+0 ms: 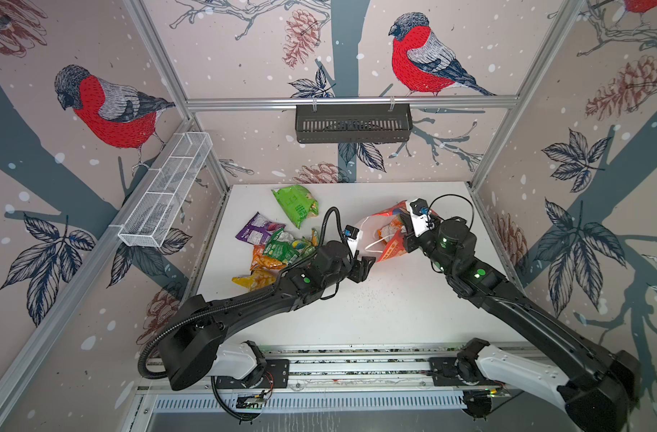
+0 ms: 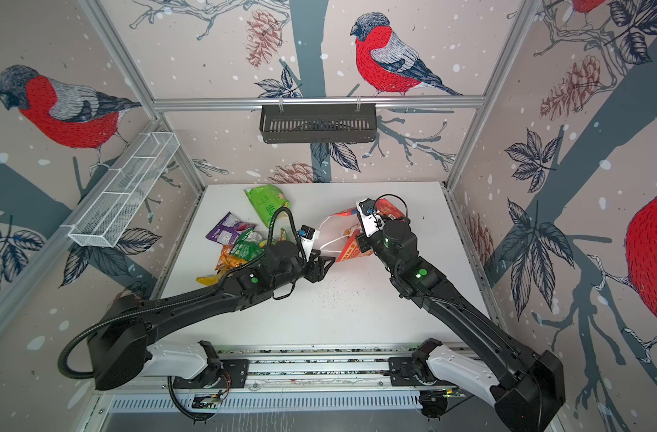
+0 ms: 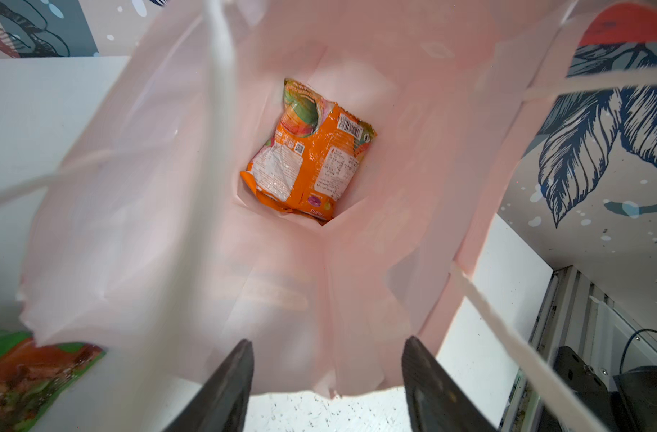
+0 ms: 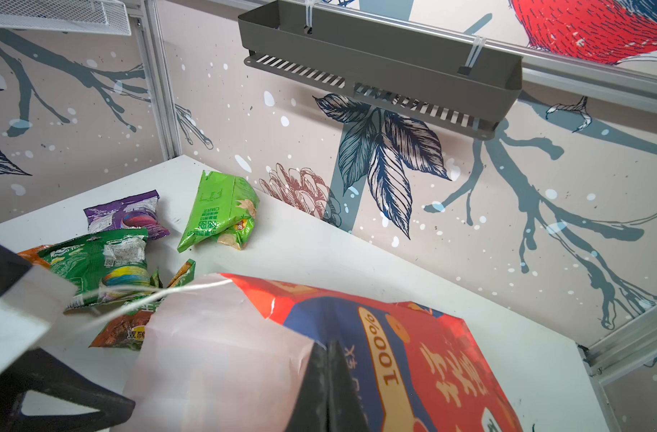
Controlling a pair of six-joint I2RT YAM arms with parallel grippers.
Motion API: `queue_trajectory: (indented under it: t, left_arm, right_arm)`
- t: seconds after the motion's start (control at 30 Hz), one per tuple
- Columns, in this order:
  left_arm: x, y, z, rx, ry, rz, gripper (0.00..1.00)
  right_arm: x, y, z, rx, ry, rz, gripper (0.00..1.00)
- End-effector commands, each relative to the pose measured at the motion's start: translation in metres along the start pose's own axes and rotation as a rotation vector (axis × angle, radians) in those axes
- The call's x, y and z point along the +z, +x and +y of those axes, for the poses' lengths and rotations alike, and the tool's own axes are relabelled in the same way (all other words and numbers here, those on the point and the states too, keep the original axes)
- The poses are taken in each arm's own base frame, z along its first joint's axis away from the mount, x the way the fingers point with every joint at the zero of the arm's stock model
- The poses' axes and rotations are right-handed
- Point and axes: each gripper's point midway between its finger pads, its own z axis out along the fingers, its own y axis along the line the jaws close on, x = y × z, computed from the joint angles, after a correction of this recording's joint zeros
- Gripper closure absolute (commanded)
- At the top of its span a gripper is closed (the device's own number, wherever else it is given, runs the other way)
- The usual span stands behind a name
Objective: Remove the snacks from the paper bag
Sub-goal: 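Lift and tilt the bag toward the left gripper with the right gripper, then move the left gripper over the bag opening while the right gripper holds the bag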
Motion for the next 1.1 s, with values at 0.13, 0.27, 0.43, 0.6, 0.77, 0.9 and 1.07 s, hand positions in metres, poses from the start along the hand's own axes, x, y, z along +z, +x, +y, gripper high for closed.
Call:
queue_trajectory:
  t: [0.13, 0.27, 0.43, 0.6, 0.77, 0.9, 1.07]
  left_arm:
    - [0.007, -0.006, -0.005, 0.005, 0.017, -0.042, 0.37]
    - [0.012, -0.006, -0.007, 0.001, 0.027, -0.043, 0.37]
    - [0.023, -0.003, -0.003, 0.013, 0.006, -0.029, 0.37]
    - [0.033, -0.007, -0.005, 0.009, 0.008, -0.024, 0.37]
    - [0.04, -0.012, -0.007, 0.013, 0.011, -0.033, 0.37]
    - [0.052, -0.009, -0.01, 0.015, 0.025, -0.008, 0.37]
    - [0.056, -0.003, -0.011, -0.005, 0.035, 0.013, 0.37]
  right_arm:
    - [-0.002, -0.006, 0.002, 0.027, -0.014, 0.025, 0.98]
    - [0.005, -0.005, 0.0, 0.024, 0.023, 0.082, 0.98]
    - [0.012, -0.001, 0.009, -0.014, 0.013, 0.124, 0.98]
    - [0.016, 0.001, 0.012, -0.017, 0.01, 0.139, 0.81]
    - [0.022, 0.001, 0.001, 0.013, 0.082, 0.186, 0.57]
    - [0.027, 0.002, 0.002, 0.059, 0.088, 0.201, 0.5]
    - [0.027, 0.007, -0.005, 0.07, 0.132, 0.22, 0.42]
